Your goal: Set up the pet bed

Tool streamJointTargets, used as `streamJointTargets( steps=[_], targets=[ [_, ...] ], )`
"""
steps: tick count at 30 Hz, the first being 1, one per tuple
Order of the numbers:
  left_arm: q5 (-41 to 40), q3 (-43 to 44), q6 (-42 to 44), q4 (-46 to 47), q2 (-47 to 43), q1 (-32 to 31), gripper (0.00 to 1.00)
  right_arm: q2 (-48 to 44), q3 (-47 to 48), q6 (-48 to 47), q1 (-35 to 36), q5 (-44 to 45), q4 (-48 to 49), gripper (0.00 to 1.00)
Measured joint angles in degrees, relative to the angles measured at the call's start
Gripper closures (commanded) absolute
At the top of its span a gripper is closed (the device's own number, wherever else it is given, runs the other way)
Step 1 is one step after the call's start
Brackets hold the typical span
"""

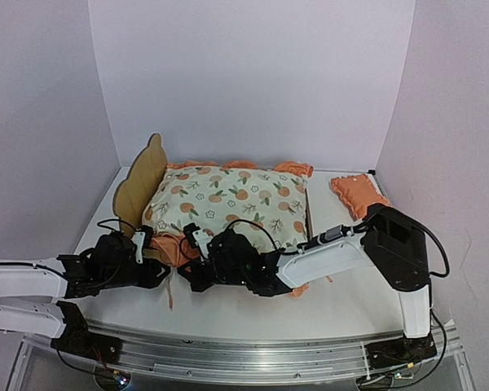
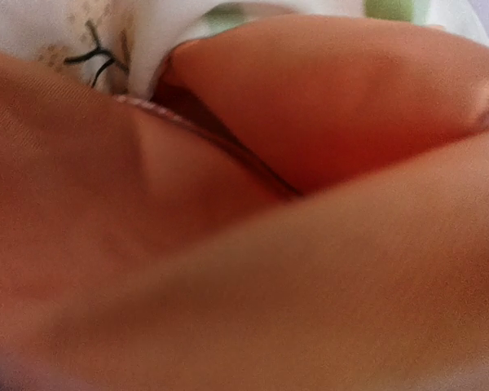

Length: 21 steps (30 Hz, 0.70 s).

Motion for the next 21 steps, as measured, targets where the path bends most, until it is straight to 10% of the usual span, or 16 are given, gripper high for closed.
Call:
streamJointTargets(
  steps=[9,21],
  targets=[
    [-0.7,-0.4,-4.3,-1.2,-1.6,1.0,0.8,3.2,1.5,1.4,0.0,-1.2,0.0,1.0],
    [11.7,9.3,13.9,-9.7,-8.2,-1.1,0.53,3.8,1.6,1.7,0.0,-2.5,-0.1,1.0]
  ],
)
